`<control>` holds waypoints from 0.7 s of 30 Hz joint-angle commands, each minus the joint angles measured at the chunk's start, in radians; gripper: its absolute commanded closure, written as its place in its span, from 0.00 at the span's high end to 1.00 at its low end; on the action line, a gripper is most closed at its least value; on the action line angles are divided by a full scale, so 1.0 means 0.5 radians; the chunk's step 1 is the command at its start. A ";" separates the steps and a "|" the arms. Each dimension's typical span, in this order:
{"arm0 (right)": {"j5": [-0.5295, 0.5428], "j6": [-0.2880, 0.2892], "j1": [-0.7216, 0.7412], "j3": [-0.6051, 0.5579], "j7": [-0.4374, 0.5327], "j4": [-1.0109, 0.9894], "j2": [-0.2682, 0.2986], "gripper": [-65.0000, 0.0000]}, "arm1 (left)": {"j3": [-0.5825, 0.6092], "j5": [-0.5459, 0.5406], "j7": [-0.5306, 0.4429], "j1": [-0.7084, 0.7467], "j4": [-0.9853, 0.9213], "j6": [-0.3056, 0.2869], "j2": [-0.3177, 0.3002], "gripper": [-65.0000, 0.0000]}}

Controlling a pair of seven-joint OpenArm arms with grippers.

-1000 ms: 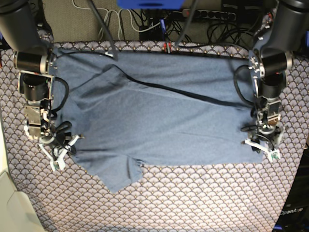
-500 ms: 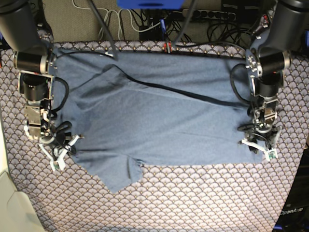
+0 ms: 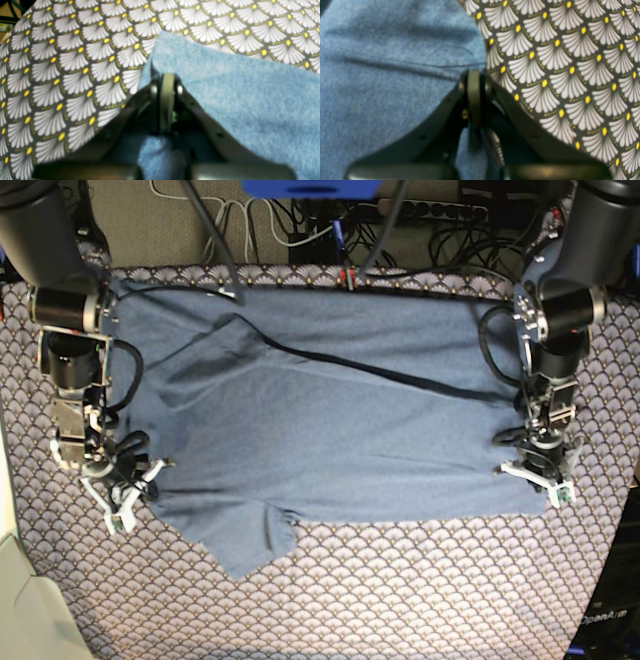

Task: Fold the T-shirt properly
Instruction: 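Reach both grippers to the shirt's hem edge and grasp it, then lift the hem with both grippers and fold it toward the collar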

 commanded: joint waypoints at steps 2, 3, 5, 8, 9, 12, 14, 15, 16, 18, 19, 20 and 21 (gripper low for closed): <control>-0.027 -0.007 0.030 0.002 -0.052 0.094 0.025 0.00 | 0.007 0.001 0.100 -0.028 0.107 0.038 -0.036 0.01; -0.027 -0.007 0.021 0.002 -0.055 0.134 0.025 0.00 | 0.011 0.001 0.152 -0.028 0.150 0.038 -0.036 0.01; -0.027 -0.007 -0.022 0.002 -0.055 0.198 0.025 0.00 | 0.001 0.001 0.247 -0.025 0.252 0.038 -0.029 0.01; -0.024 -0.007 -0.071 0.005 -0.080 0.361 0.022 0.00 | -0.002 0.001 0.358 0.043 0.469 0.038 -0.023 0.01; -0.021 -0.007 -0.108 0.012 -0.123 0.429 0.022 0.00 | -0.002 0.001 0.419 0.067 0.580 0.038 -0.011 0.01; -0.018 -0.007 -0.212 0.015 -0.187 0.640 0.022 0.00 | -0.002 0.001 0.545 0.203 0.838 0.038 0.017 0.01; -0.018 -0.007 -0.289 0.015 -0.187 0.754 0.019 0.00 | -0.002 0.001 0.570 0.249 0.939 0.038 0.017 0.01; -0.018 -0.007 -0.304 0.015 -0.187 0.785 0.004 0.00 | -0.002 0.001 0.570 0.255 0.945 0.038 0.020 0.01; -0.018 -0.007 -0.308 0.015 -0.190 0.794 -0.012 0.00 | -0.002 0.001 0.573 0.252 0.939 0.038 0.020 0.01; -0.018 -0.007 -0.304 0.015 -0.193 0.797 -0.015 0.00 | -0.002 0.001 0.573 0.261 0.967 0.038 0.020 0.01; -0.018 -0.007 -0.314 0.015 -0.196 0.797 -0.015 0.00 | -0.002 0.001 0.576 0.279 0.979 0.038 0.020 0.01; -0.018 -0.007 -0.320 0.018 -0.212 0.800 -0.015 0.00 | -0.005 0.001 0.588 0.310 1.006 0.038 0.020 0.01; -0.018 -0.007 -0.323 0.018 -0.245 0.812 -0.012 0.00 | -0.005 -0.012 0.625 0.341 1.046 0.038 0.020 0.01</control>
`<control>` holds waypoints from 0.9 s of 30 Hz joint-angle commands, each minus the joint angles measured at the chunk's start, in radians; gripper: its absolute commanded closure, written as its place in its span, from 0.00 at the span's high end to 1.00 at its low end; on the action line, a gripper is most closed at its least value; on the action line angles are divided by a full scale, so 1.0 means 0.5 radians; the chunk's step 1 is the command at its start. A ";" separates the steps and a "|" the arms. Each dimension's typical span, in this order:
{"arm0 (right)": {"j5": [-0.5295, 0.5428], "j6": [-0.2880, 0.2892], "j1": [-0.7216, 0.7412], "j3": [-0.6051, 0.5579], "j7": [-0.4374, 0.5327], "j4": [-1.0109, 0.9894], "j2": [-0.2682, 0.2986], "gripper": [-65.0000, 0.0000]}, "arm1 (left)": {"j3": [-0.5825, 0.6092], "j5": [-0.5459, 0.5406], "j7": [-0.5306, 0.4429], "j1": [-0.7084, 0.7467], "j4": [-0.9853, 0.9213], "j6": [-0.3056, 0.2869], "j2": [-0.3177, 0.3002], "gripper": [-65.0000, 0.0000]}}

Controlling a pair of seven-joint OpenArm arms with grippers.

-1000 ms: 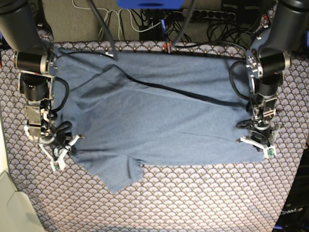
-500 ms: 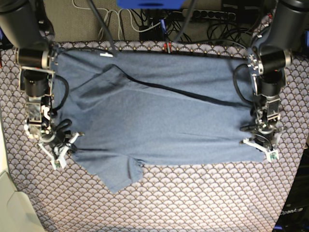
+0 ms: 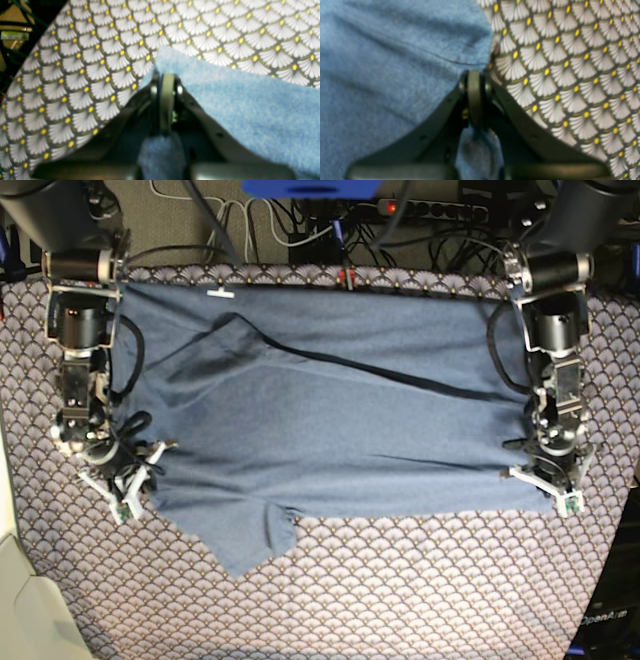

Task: Fold the T-shirt properly
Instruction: 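Lift the hem with both grippers and fold it toward the collar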

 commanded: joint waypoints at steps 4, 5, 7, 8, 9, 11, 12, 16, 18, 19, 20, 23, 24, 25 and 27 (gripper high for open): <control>0.013 -0.012 -0.091 0.068 0.002 0.233 0.032 0.00 | 0.001 -0.250 0.111 0.103 0.236 0.022 -0.045 0.01; 0.013 -0.012 -0.140 0.090 -0.004 0.319 0.029 0.00 | 0.001 -0.324 0.157 0.140 0.310 0.022 -0.048 0.01; 0.013 -0.012 -0.220 0.102 -0.010 0.473 0.026 0.00 | 0.001 -0.407 0.240 0.198 0.414 0.022 -0.048 0.01; 0.013 -0.012 -0.254 0.102 -0.010 0.537 0.026 0.00 | 0.001 -0.428 0.267 0.226 0.464 0.022 -0.054 0.01; 0.013 -0.012 -0.290 0.102 -0.010 0.592 0.026 0.00 | 0.001 -0.453 0.289 0.260 0.513 0.022 -0.054 0.01; 0.013 -0.012 -0.370 0.102 -0.010 0.703 0.026 0.00 | -0.002 -0.471 0.335 0.327 0.632 0.022 -0.054 0.01; 0.013 -0.012 -0.410 0.111 -0.010 0.746 0.026 0.00 | -0.002 -0.483 0.356 0.364 0.684 0.022 -0.054 0.01; 0.013 -0.012 -0.551 0.188 -0.010 0.890 0.026 0.00 | -0.005 -0.576 0.433 0.493 0.908 0.028 -0.060 0.01; 0.013 -0.009 -0.616 0.188 -0.010 0.936 0.026 0.00 | -0.008 -0.609 0.476 0.557 1.025 0.031 -0.063 0.01; 0.013 -0.009 -0.656 0.188 -0.010 0.964 0.026 0.00 | -0.039 -0.615 0.497 0.591 1.077 0.034 -0.063 0.01; 0.013 -0.009 -0.692 0.188 -0.010 0.991 0.026 0.00 | -0.085 -0.612 0.516 0.628 1.120 0.031 -0.054 0.01; 0.016 -0.009 -0.834 0.188 -0.010 1.123 0.026 0.00 | -0.201 -0.612 0.577 0.720 1.246 0.022 -0.041 0.01; 0.028 -0.009 -0.877 0.188 -0.010 1.166 0.022 0.00 | -0.220 -0.612 0.596 0.748 1.280 0.022 -0.038 0.01; 0.065 -0.009 -0.923 0.185 -0.010 1.209 0.022 0.00 | -0.229 -0.615 0.614 0.775 1.314 0.022 -0.038 0.01; 0.145 -0.009 -0.990 0.185 -0.010 1.292 0.026 0.00 | -0.229 -0.615 0.635 0.831 1.381 0.022 -0.038 0.01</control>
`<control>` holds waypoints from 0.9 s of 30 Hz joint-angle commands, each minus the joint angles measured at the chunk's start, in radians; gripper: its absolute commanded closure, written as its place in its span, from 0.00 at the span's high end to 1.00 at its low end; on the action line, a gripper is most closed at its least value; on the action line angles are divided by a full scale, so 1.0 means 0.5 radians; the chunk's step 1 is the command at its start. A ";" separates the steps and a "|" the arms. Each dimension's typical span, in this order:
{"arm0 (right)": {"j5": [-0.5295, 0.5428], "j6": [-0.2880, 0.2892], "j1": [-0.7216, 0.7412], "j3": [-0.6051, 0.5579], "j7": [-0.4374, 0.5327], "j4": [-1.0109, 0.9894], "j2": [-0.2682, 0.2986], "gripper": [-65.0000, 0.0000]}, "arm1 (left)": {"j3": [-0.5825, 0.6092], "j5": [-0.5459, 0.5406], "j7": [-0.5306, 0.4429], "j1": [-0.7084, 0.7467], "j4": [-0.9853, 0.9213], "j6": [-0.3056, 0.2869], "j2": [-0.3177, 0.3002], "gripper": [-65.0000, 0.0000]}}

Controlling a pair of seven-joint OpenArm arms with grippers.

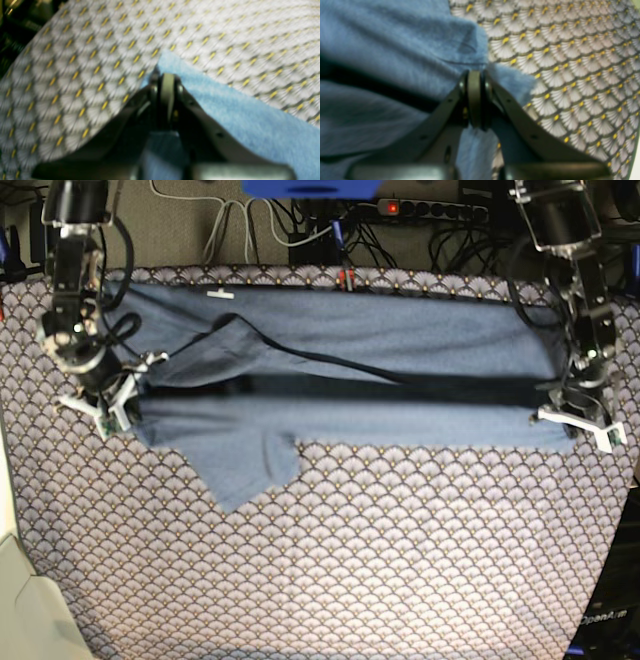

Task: Fold the T-shirt properly
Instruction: 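Lift the hem with both grippers and fold it toward the collar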

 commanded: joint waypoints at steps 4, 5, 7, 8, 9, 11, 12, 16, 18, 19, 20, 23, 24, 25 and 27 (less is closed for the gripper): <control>0.052 -0.014 -0.105 0.009 0.060 0.181 0.035 0.00 | -0.009 -0.008 -0.066 0.084 0.190 -0.010 -0.032 0.01; 0.052 -0.014 -0.139 0.009 0.060 0.215 0.035 0.00 | -0.009 -0.008 -0.066 0.108 0.224 -0.010 -0.028 0.01; 0.052 -0.014 -0.194 0.009 0.060 0.270 0.035 0.00 | -0.009 -0.008 -0.066 0.154 0.288 -0.010 0.002 0.01; 0.052 -0.014 -0.219 0.009 0.060 0.307 0.035 0.00 | -0.009 -0.008 -0.066 0.176 0.316 -0.010 0.011 0.01; 0.052 -0.014 -0.243 0.009 0.060 0.350 0.035 0.00 | -0.009 -0.008 -0.066 0.194 0.340 -0.010 0.018 0.01; 0.052 -0.014 -0.298 0.009 0.060 0.421 0.035 0.00 | -0.009 -0.008 -0.066 0.237 0.380 -0.010 0.021 0.01; 0.052 -0.014 -0.329 0.009 0.060 0.457 0.035 0.00 | -0.009 -0.011 -0.066 0.252 0.396 -0.010 0.021 0.01; 0.052 -0.014 -0.418 0.009 0.060 0.525 0.042 0.00 | -0.024 -0.100 -0.066 0.305 0.420 -0.010 0.011 0.01; 0.052 -0.014 -0.455 0.022 0.060 0.534 0.045 0.00 | -0.095 -0.155 -0.066 0.335 0.420 -0.010 0.008 0.01; 0.052 -0.011 -0.470 0.040 0.060 0.534 0.045 0.00 | -0.123 -0.171 -0.066 0.338 0.420 -0.010 0.008 0.01; 0.052 -0.004 -0.480 0.059 0.060 0.534 0.045 0.00 | -0.144 -0.180 -0.063 0.338 0.420 -0.010 0.008 0.01; 0.056 0.121 -0.492 0.123 0.060 0.534 0.035 0.00 | -0.175 -0.180 0.045 0.338 0.420 -0.013 0.005 0.01; 0.056 0.146 -0.495 0.157 0.060 0.531 0.035 0.00 | -0.196 -0.189 0.082 0.338 0.420 -0.013 0.005 0.01; 0.056 0.149 -0.495 0.184 0.060 0.528 0.032 0.00 | -0.209 -0.192 0.109 0.338 0.420 -0.016 0.005 0.01; 0.056 0.149 -0.498 0.209 0.060 0.528 0.032 0.00 | -0.218 -0.189 0.125 0.338 0.420 -0.016 0.005 0.01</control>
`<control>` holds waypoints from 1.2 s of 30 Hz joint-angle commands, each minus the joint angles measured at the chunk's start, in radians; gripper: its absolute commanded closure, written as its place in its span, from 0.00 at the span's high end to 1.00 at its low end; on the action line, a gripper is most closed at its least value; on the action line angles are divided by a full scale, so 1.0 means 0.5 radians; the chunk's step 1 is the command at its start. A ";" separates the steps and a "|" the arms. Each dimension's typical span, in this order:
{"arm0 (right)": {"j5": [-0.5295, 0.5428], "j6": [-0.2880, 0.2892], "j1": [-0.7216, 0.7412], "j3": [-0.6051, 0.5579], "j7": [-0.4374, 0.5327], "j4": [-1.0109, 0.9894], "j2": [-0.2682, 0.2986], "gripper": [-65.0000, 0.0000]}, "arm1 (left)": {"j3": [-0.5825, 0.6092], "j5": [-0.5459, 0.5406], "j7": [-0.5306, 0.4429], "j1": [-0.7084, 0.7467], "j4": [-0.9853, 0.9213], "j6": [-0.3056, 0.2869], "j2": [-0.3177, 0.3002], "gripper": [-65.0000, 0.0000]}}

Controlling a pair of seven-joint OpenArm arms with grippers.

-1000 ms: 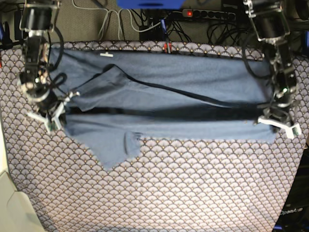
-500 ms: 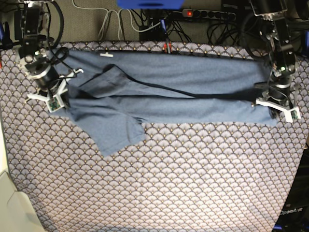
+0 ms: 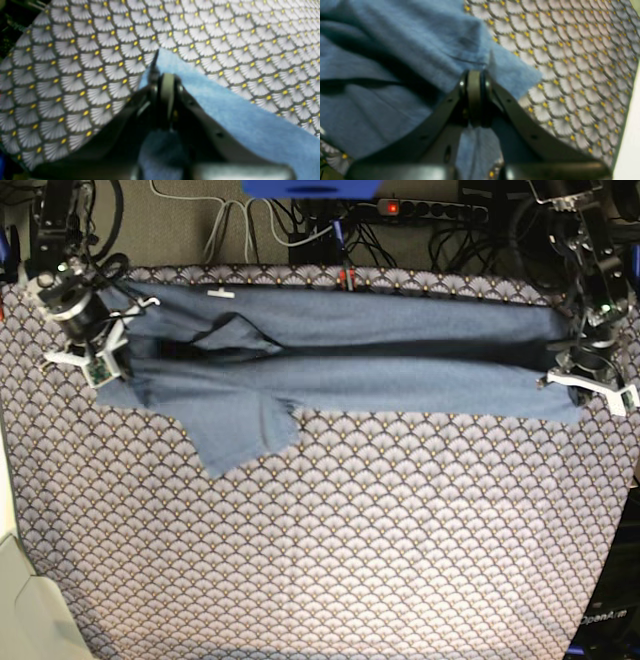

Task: Fold the T-shirt properly
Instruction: 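Lift the hem with both grippers and fold it toward the collar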

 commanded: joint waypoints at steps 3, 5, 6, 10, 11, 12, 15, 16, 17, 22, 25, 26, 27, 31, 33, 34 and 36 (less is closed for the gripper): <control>0.016 -0.007 -0.029 0.026 0.041 0.031 0.028 0.00 | -0.013 0.013 -0.051 -0.016 0.038 0.009 -0.033 0.01; 0.016 -0.007 -0.044 0.023 0.041 0.034 0.031 0.00 | -0.013 0.013 -0.023 -0.016 0.038 0.009 -0.033 0.01; 0.016 -0.007 -0.044 0.023 0.041 0.031 0.031 0.00 | -0.016 0.016 -0.008 -0.016 0.038 0.009 -0.033 0.01; 0.016 -0.004 -0.090 0.026 0.041 0.031 0.034 0.00 | -0.016 0.019 0.010 0.015 0.038 0.009 -0.033 0.01; 0.016 -0.004 -0.109 0.023 0.041 0.031 0.034 0.00 | -0.009 0.019 0.007 0.030 0.038 0.009 -0.033 0.01; 0.016 -0.004 -0.121 0.023 0.041 0.031 0.034 0.00 | -0.006 0.019 0.004 0.040 0.038 0.009 -0.033 0.01; 0.016 -0.004 -0.130 0.023 0.041 0.028 0.034 0.00 | -0.006 0.019 0.004 0.043 0.017 0.009 -0.033 0.01; 0.016 -0.004 -0.130 0.023 0.041 0.028 0.034 0.00 | -0.006 0.022 0.001 0.043 0.013 0.009 -0.033 0.01; 0.016 -0.004 -0.139 0.023 0.041 0.028 0.034 0.00 | -0.006 0.022 0.007 0.046 0.013 0.009 -0.033 0.01; 0.016 -0.004 -0.216 0.011 0.041 0.028 0.034 0.00 | -0.013 0.022 0.010 0.061 0.013 0.009 -0.033 0.01; 0.016 -0.004 -0.216 0.011 0.041 0.028 0.028 0.00 | 0.000 0.022 0.010 0.058 0.010 0.009 -0.036 0.01; 0.016 -0.004 -0.216 0.020 0.041 0.028 0.025 0.00 | 0.000 0.022 0.010 0.061 0.010 0.009 -0.036 0.01; 0.016 -0.004 -0.216 0.026 0.041 0.028 0.025 0.00 | 0.000 0.022 0.014 0.061 0.010 0.009 -0.033 0.01; 0.016 -0.004 -0.198 0.026 -0.094 0.028 0.025 0.00 | 0.000 0.022 0.014 0.061 -0.020 0.009 -0.033 0.01; 0.016 -0.004 -0.173 0.023 -0.190 0.028 0.028 0.00 | 0.000 0.022 0.014 0.061 -0.054 0.009 -0.036 0.01; 0.016 -0.004 -0.152 0.023 -0.226 0.034 0.028 0.00 | 0.000 0.022 0.014 0.061 -0.069 0.009 -0.036 0.03; 0.016 -0.004 -0.139 0.023 -0.266 0.034 0.028 0.00 | 0.000 0.022 0.014 0.076 -0.075 0.009 -0.036 0.12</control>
